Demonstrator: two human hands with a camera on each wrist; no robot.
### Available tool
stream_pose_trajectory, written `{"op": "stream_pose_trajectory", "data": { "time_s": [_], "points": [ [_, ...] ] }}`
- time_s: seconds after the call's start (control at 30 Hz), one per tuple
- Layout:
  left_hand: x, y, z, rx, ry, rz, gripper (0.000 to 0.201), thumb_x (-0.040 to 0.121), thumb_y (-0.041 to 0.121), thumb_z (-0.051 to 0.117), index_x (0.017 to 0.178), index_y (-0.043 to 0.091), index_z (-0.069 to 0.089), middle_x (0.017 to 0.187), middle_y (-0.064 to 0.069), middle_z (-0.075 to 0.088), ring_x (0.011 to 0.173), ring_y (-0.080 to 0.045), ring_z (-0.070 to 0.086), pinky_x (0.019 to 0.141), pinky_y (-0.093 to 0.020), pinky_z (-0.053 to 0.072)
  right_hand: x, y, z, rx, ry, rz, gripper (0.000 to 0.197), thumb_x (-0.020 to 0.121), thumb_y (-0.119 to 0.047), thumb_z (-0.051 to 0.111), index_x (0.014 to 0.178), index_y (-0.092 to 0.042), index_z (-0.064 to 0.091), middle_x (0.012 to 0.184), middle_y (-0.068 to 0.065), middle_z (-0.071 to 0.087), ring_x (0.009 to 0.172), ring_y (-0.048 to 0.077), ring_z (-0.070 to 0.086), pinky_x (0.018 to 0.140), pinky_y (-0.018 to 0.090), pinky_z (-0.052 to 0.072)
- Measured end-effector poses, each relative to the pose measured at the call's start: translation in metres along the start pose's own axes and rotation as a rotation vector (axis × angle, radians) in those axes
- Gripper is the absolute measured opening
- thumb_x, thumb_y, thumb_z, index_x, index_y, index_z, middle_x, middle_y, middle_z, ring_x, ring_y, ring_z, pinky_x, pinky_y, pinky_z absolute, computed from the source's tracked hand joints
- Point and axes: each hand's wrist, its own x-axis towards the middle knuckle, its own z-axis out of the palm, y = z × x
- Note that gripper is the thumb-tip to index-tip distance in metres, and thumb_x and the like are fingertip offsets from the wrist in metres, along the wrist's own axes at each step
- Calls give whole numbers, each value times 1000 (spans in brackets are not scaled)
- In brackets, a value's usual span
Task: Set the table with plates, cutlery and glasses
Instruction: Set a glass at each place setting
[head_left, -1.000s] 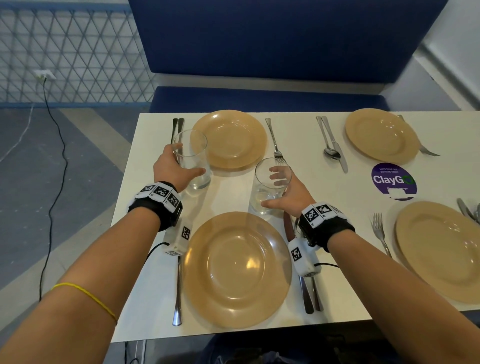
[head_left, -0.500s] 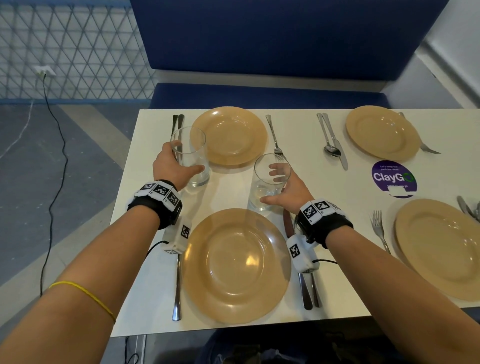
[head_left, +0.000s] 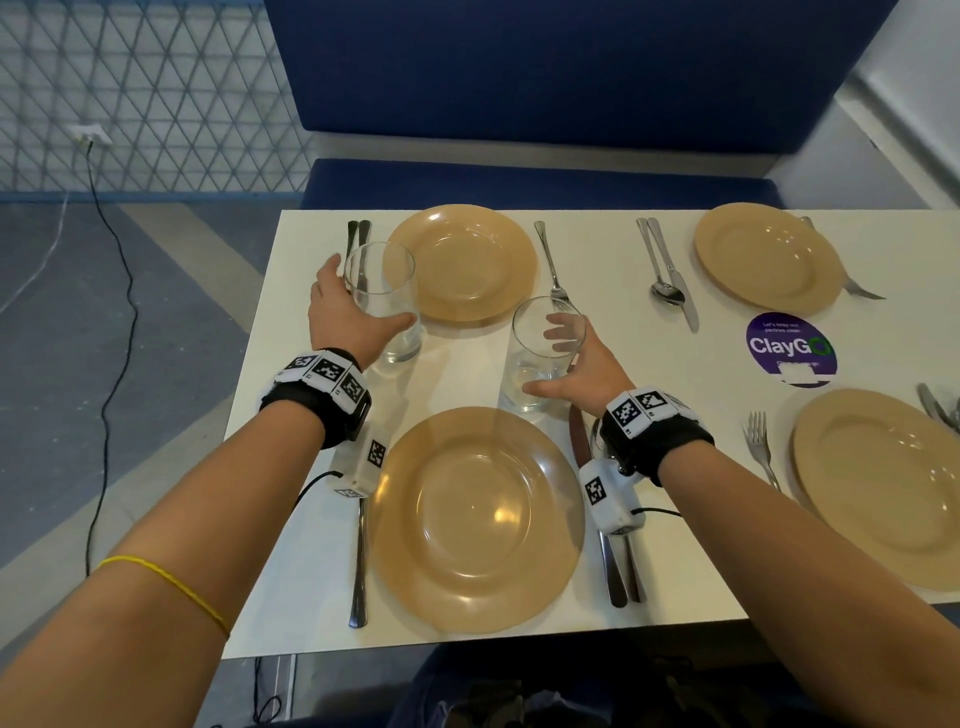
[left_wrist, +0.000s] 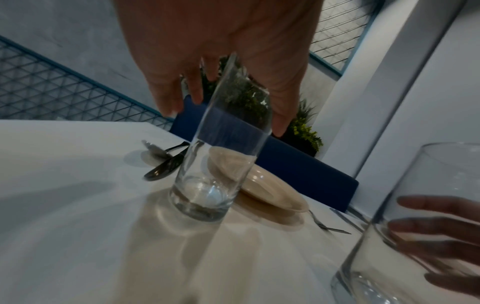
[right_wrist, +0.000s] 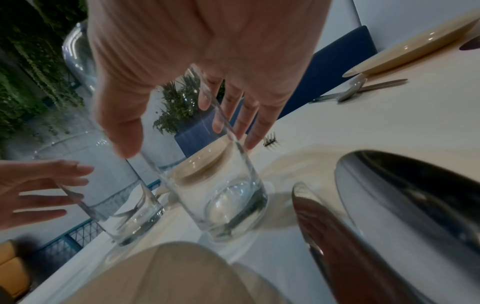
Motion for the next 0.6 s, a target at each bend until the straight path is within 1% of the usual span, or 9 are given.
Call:
{"op": "stream_pose_trajectory", "data": {
  "time_s": [0.07,0.13,0.2,0.23,0.3,0.4,0.47,0.57,0.6],
  "points": [
    [-7,10,-4,6,86,57,103,65,35,82,146,14,23,146,-7,35,135,-24,33,111,-35,30,-1,-6,-9,-14,-21,-35,91,61,-15,87,135,-22,35,129,-1,47,117,12,44,93,26,39],
    [-18,26,-9,18,166,155,95,67,38,78,144,13,27,143,-5,36,134,-21,31,108,-26,27,-2,-15,-23,-35,-55,-80,97,59,-20,88,138,-24,33,135,0,46,124,12,42,102,30,38],
    [-29,50,-9,11,191,261,83,71,38,73,141,15,33,139,-2,40,131,-17,34,101,-17,25,-4,-25,-40,-41,-70,-126,97,59,-24,88,139,-25,32,139,-1,45,127,11,41,106,33,37],
    [-36,64,-7,3,174,307,77,73,37,71,139,16,36,137,0,42,128,-15,36,100,-17,26,-5,-30,-48,-28,-55,-138,93,62,-24,86,139,-25,33,138,-1,45,126,10,41,105,32,37],
    [-51,95,4,-35,128,366,68,75,34,70,134,19,42,132,2,47,122,-12,41,99,-20,34,-6,-36,-69,19,22,-159,79,71,-26,80,137,-25,37,134,-2,48,123,10,43,104,31,38],
    [-78,144,35,-120,40,394,58,78,31,69,130,21,45,126,6,51,113,-6,47,95,-20,38,-4,-34,-109,41,156,-176,64,79,-31,73,134,-24,42,127,-4,51,119,11,46,102,31,39],
    [-96,173,67,-174,-36,396,54,80,30,68,129,22,45,123,7,53,110,-4,47,93,-20,39,-2,-21,-141,10,221,-177,61,80,-34,71,133,-23,44,129,-2,51,118,11,47,102,31,39],
    [-117,214,127,-234,-135,375,53,82,28,67,129,21,45,122,5,56,111,-8,51,94,-24,43,-1,11,-197,-64,311,-161,57,81,-33,70,132,-23,46,131,0,53,120,14,48,103,33,40],
    [-122,227,150,-242,-161,365,53,82,28,67,130,21,45,123,4,56,111,-9,51,95,-25,44,-2,24,-217,-74,340,-148,57,81,-31,70,133,-22,47,131,1,53,122,15,48,102,32,40]
  ]
}}
